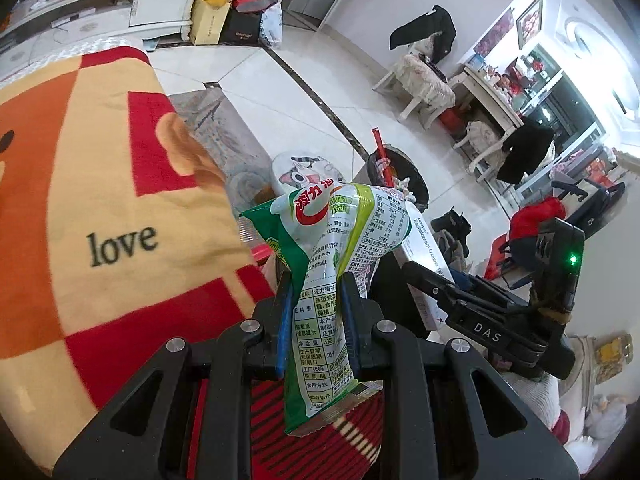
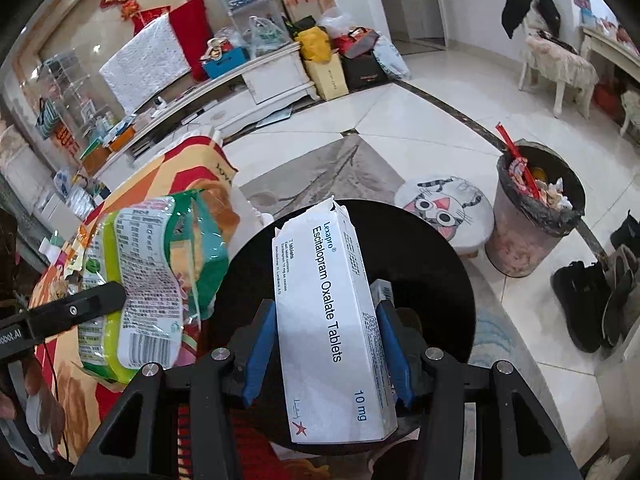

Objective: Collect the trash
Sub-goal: 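Open both tools to drop the snack bag and medicine box into the bin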

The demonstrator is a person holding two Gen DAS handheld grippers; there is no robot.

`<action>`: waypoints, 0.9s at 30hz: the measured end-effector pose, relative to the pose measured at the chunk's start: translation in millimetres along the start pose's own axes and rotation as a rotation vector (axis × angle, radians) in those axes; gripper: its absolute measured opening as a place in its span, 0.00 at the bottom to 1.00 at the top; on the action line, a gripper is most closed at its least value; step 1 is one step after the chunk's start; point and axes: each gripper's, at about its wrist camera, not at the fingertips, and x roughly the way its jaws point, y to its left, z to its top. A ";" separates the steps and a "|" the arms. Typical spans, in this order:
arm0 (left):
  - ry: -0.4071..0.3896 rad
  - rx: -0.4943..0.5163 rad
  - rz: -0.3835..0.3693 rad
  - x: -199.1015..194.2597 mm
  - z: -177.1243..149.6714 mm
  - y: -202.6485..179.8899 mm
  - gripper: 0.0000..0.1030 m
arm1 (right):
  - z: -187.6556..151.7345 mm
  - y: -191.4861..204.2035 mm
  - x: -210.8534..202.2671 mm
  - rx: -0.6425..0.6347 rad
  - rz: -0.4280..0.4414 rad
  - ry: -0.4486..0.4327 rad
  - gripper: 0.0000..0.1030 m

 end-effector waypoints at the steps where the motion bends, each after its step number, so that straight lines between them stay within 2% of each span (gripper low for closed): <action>1: 0.001 -0.002 -0.001 2.4 0.5 -1.2 0.19 | 0.1 -1.1 -0.2 0.003 -0.004 0.001 0.48; 5: 0.010 -0.024 -0.015 16.0 2.6 -6.2 0.21 | 0.7 -4.9 1.2 0.013 -0.013 0.003 0.48; 7: 0.010 -0.036 -0.025 20.7 2.5 -6.8 0.34 | 1.7 -6.0 2.1 0.032 -0.037 -0.002 0.52; 8: 0.012 -0.046 -0.035 24.2 2.1 -6.6 0.49 | 2.2 -7.9 2.1 0.043 -0.049 -0.006 0.59; 9: 0.012 -0.053 -0.042 23.5 0.8 -6.9 0.59 | 2.6 -10.9 1.8 0.059 -0.059 -0.011 0.65; 10: 0.014 -0.061 -0.053 24.4 0.3 -5.8 0.60 | 2.5 -14.9 1.1 0.077 -0.058 -0.017 0.73; 19: -0.003 -0.017 0.009 10.0 -7.1 1.0 0.60 | -3.1 -16.5 2.6 0.085 -0.050 0.004 0.73; 27: -0.054 -0.004 0.112 -15.6 -19.8 21.0 0.60 | -6.7 13.0 10.3 0.023 -0.024 0.029 0.73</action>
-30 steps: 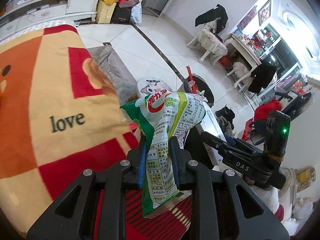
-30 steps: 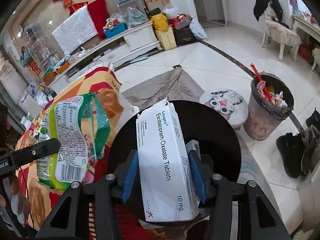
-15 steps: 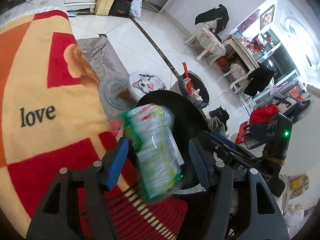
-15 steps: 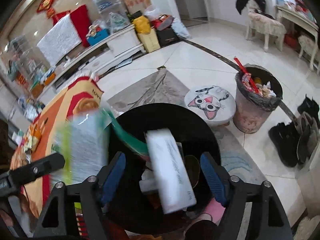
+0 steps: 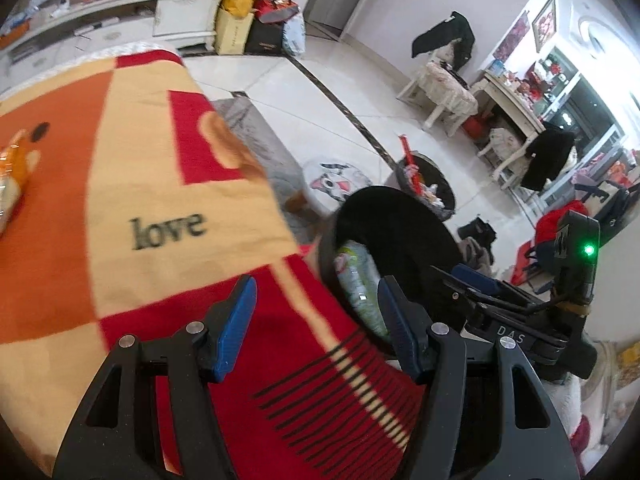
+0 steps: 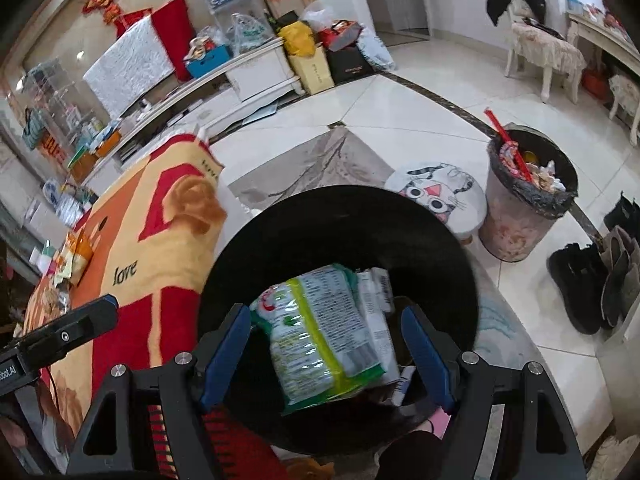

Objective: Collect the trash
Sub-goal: 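Open both tools to drop the snack bag and medicine box into the bin, then return both tools to the table toward the crumpled paper and chip bag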

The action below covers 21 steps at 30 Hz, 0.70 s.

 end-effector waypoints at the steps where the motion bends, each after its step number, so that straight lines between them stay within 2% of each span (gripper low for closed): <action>1: -0.006 -0.001 0.010 -3.0 -2.1 3.8 0.60 | -0.8 4.7 1.3 -0.010 0.004 0.004 0.73; 7: -0.049 -0.012 0.086 -27.7 -13.4 31.4 0.60 | -4.8 40.7 9.0 -0.077 0.037 0.026 0.73; 21: -0.133 -0.147 0.245 -91.7 -42.8 122.4 0.60 | -14.0 144.0 31.0 -0.249 0.141 0.080 0.74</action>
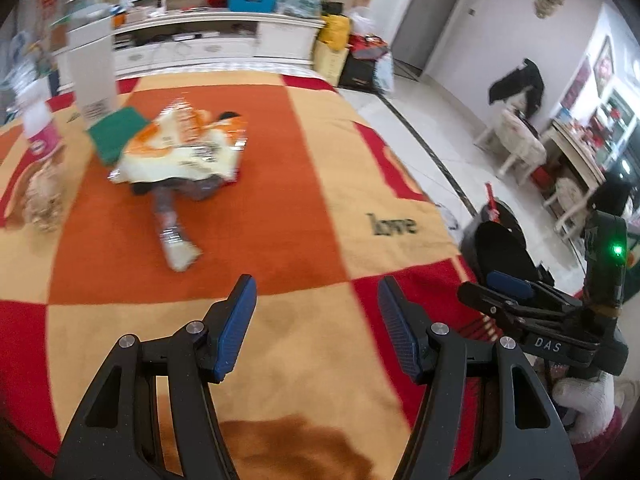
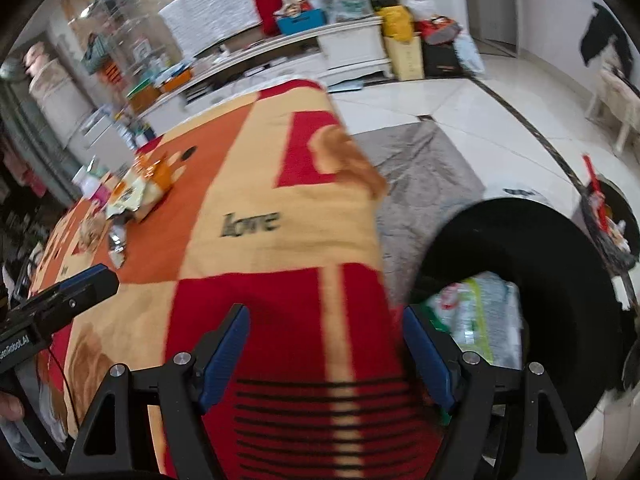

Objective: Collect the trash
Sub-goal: 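Return both tools to the table toward the crumpled paper and chip bag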

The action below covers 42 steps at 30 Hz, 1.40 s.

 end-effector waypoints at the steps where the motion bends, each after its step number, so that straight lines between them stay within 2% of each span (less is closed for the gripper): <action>1: -0.002 -0.006 0.005 -2.0 -0.8 3.7 0.60 | 0.6 6.7 2.4 -0.011 0.006 0.004 0.74; 9: -0.013 -0.072 0.035 -16.2 -10.3 39.1 0.60 | 3.6 52.6 19.0 -0.096 0.044 0.036 0.76; 17: -0.027 -0.116 0.053 -25.9 -8.9 62.9 0.60 | 12.0 79.7 31.4 -0.138 0.064 0.055 0.78; 35: -0.049 -0.252 0.129 -34.5 13.2 143.9 0.60 | 47.9 143.0 56.0 -0.234 0.132 0.053 0.80; 42: -0.088 -0.320 0.205 -41.7 34.1 189.5 0.60 | 64.6 157.1 64.6 -0.243 0.154 0.042 0.80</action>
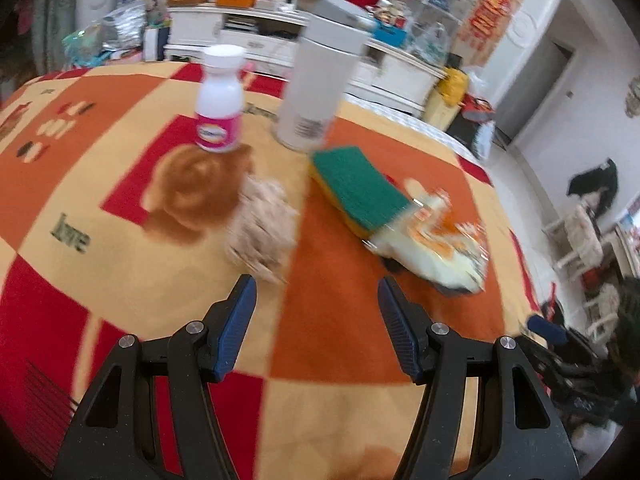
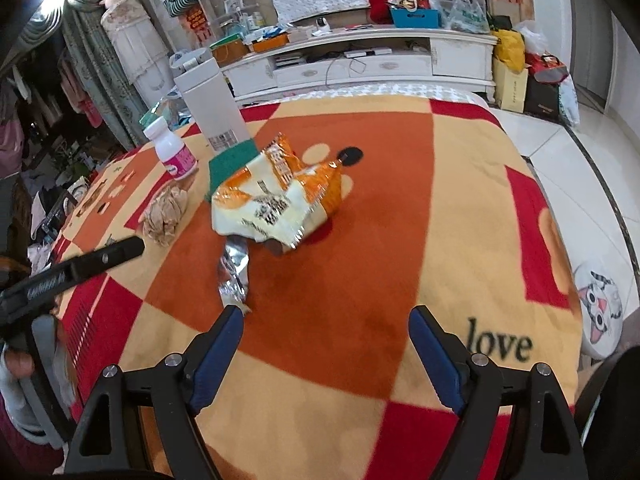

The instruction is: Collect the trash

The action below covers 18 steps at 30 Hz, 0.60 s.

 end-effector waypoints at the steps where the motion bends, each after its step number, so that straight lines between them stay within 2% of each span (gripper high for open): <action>1: -0.003 -0.013 0.011 2.6 5.2 5.9 0.60 | 2.3 -0.3 0.2 0.003 0.005 -0.002 0.80; 6: -0.003 -0.026 0.059 18.6 18.6 22.8 0.60 | 17.0 0.8 1.9 0.015 0.020 -0.018 0.81; 13: 0.030 -0.023 0.054 41.6 23.4 28.3 0.60 | 27.9 1.8 8.7 0.016 0.029 -0.020 0.81; 18: 0.025 -0.036 0.044 48.2 25.6 29.7 0.60 | 32.8 3.1 12.8 0.012 0.028 -0.018 0.82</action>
